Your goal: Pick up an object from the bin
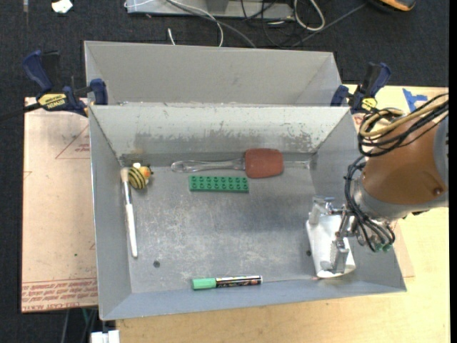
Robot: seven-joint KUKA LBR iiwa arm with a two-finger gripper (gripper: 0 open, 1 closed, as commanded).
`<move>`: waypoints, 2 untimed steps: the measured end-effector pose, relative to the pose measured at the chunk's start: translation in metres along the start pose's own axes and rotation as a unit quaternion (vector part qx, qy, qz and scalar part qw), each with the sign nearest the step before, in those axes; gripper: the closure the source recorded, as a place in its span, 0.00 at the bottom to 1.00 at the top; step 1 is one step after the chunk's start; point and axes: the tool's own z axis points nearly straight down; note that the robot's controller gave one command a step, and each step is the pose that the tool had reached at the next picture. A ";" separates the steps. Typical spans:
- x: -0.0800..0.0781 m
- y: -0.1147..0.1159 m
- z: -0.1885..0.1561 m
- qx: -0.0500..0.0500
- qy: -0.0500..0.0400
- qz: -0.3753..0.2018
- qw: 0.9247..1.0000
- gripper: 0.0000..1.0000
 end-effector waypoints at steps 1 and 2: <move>-0.001 0.000 -0.004 0.001 -0.002 -0.002 1.000 0.00; -0.009 0.026 0.037 -0.004 -0.003 -0.192 0.981 0.00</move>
Offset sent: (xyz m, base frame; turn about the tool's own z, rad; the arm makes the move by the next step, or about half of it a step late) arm 0.0097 0.0289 -0.0560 -0.5477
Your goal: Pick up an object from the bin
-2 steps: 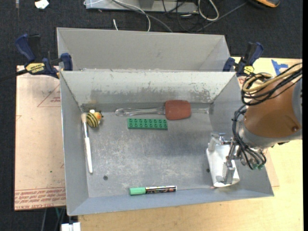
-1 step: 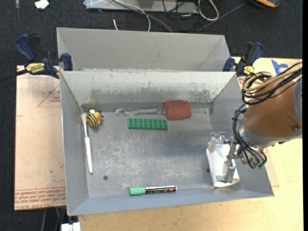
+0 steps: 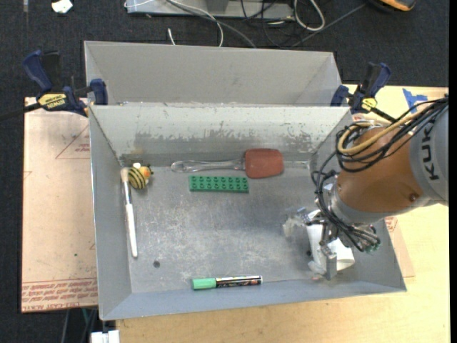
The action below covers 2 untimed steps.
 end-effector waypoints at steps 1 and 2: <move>0.002 0.004 -0.008 0.004 0.001 -0.084 0.996 0.00; -0.001 0.021 -0.009 0.000 0.000 -0.296 0.955 0.00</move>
Offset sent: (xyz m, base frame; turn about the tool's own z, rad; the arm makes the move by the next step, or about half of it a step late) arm -0.0093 0.0257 0.0109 -0.6993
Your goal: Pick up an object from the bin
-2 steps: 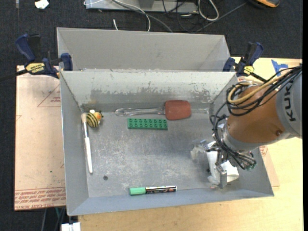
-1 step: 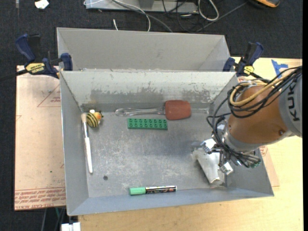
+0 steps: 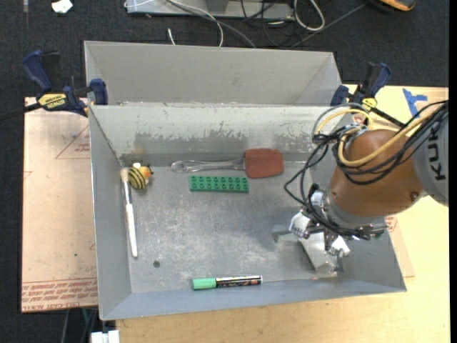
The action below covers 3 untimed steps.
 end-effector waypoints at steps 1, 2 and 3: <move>0.009 -0.022 0.022 0.002 0.002 -0.125 0.992 0.00; 0.001 -0.008 0.021 0.005 0.006 -0.280 0.960 1.00; 0.001 -0.007 0.021 0.004 0.005 -0.280 0.960 1.00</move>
Offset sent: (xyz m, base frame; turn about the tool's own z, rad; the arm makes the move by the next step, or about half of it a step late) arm 0.0017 -0.0008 -0.0287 -0.5781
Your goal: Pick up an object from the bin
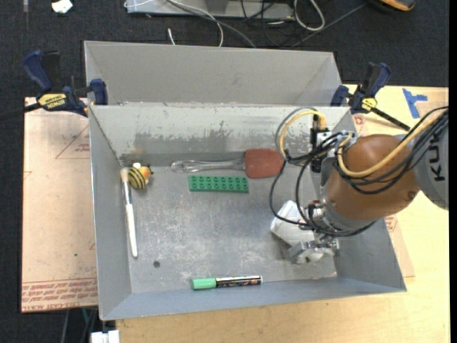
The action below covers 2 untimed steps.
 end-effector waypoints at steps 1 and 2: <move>-0.003 0.003 -0.024 -0.003 -0.004 0.001 1.000 1.00; -0.004 0.002 -0.064 -0.001 -0.004 0.000 1.000 1.00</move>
Offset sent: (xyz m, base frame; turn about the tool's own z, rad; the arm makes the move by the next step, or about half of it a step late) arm -0.0023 0.0013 0.0163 0.0008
